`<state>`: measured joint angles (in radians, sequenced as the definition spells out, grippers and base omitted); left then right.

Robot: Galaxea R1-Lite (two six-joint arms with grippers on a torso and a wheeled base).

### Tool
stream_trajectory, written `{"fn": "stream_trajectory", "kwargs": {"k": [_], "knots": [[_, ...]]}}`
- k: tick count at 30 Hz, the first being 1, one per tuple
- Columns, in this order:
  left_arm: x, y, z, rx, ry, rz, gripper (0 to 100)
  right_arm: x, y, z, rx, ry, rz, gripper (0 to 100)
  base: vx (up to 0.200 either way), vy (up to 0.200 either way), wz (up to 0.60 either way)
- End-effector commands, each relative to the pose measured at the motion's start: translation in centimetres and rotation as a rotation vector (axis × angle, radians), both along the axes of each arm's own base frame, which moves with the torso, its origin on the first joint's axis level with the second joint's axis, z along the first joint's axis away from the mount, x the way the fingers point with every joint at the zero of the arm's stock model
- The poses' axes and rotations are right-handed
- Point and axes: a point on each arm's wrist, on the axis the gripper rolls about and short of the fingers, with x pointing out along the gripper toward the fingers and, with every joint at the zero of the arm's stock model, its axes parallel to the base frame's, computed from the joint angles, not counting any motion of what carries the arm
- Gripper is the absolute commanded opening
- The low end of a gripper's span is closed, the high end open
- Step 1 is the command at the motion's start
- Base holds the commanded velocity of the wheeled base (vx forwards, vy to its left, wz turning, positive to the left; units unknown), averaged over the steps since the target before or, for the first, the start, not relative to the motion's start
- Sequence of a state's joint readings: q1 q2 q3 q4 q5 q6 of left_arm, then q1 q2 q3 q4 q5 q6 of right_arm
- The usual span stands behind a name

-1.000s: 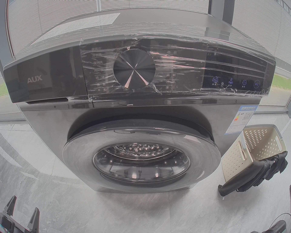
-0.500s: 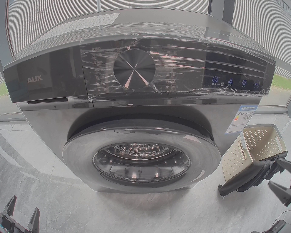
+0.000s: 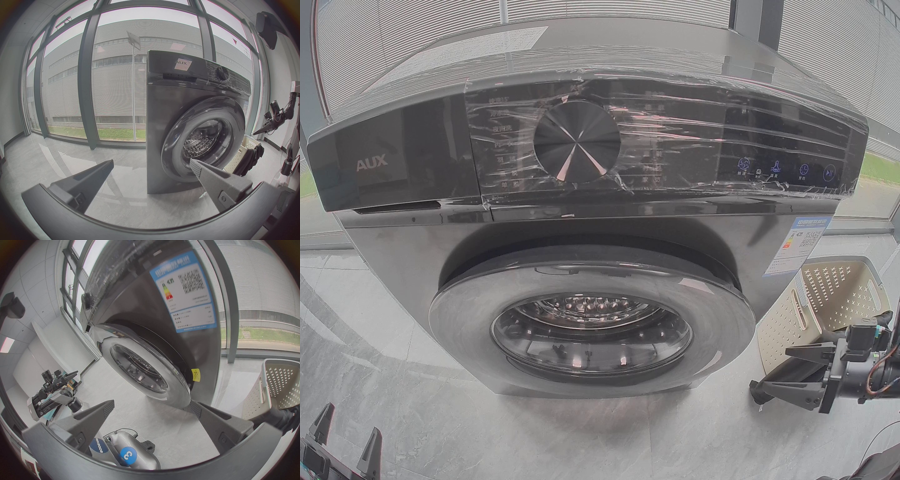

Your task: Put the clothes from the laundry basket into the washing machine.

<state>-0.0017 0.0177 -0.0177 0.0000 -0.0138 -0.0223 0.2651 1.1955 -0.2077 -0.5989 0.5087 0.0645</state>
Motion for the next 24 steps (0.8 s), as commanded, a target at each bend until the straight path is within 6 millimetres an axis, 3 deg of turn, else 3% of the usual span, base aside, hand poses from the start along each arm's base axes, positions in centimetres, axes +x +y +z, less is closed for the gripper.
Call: {"fn": "stream_trajectory", "kwargs": {"k": [1,17,19,24], "knots": [[0.0,0.0,-0.5,-0.001,0.002,0.0,100,2.8,1.2,-1.2,-0.026,0.084,0.024,100,0.0,0.0,0.0],[0.0,0.0,-0.5,-0.001,0.002,0.0,100,6.8,2.4,-0.1,-0.034,0.042,0.006,100,0.0,0.0,0.0],[0.0,0.0,-0.5,-0.001,0.002,0.002,100,8.3,2.9,-0.5,-0.042,-0.002,-0.008,100,0.0,0.0,0.0],[0.0,0.0,-0.5,-0.001,0.002,0.002,100,8.3,4.1,-0.6,-0.029,-0.033,0.031,100,0.0,0.0,0.0]]}}
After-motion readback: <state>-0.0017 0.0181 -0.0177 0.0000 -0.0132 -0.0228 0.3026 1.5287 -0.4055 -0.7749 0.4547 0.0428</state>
